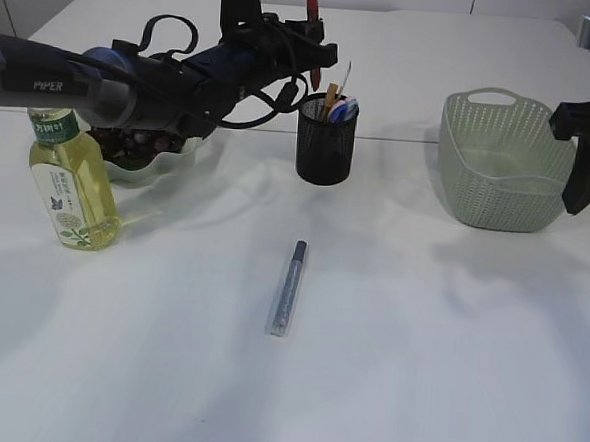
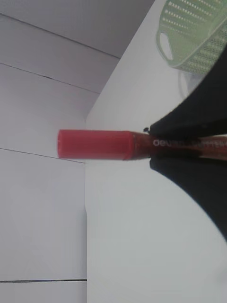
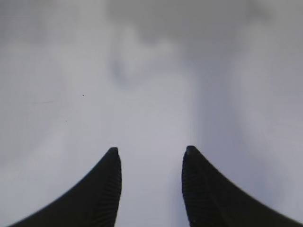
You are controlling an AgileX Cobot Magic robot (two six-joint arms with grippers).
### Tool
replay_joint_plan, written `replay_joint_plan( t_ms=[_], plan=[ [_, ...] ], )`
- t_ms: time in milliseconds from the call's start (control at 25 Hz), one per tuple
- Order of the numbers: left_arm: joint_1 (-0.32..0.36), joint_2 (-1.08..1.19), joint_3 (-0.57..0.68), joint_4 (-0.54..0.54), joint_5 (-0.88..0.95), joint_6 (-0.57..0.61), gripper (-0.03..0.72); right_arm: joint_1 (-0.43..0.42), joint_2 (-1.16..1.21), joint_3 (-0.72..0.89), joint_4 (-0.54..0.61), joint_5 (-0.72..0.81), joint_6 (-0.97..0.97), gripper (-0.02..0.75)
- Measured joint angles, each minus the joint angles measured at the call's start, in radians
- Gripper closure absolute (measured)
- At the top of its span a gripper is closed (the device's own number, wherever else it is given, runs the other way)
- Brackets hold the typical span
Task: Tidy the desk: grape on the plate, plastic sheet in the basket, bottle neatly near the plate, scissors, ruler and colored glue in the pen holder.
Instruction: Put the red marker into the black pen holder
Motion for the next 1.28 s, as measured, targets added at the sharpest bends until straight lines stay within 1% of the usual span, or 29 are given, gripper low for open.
replay_joint_plan(
  t_ms=[1000,1280],
  plan=[
    [0.000,0.000,-0.004,0.065,0.045,-0.013,0.591,0.000,0.000,0.000,-0.004,-0.012,0.000,0.393],
    [0.000,0.000,-0.004,0.082,0.045,-0.013,0.566,0.000,0.000,0.000,-0.004,-0.018,0.000,0.393]
  ],
)
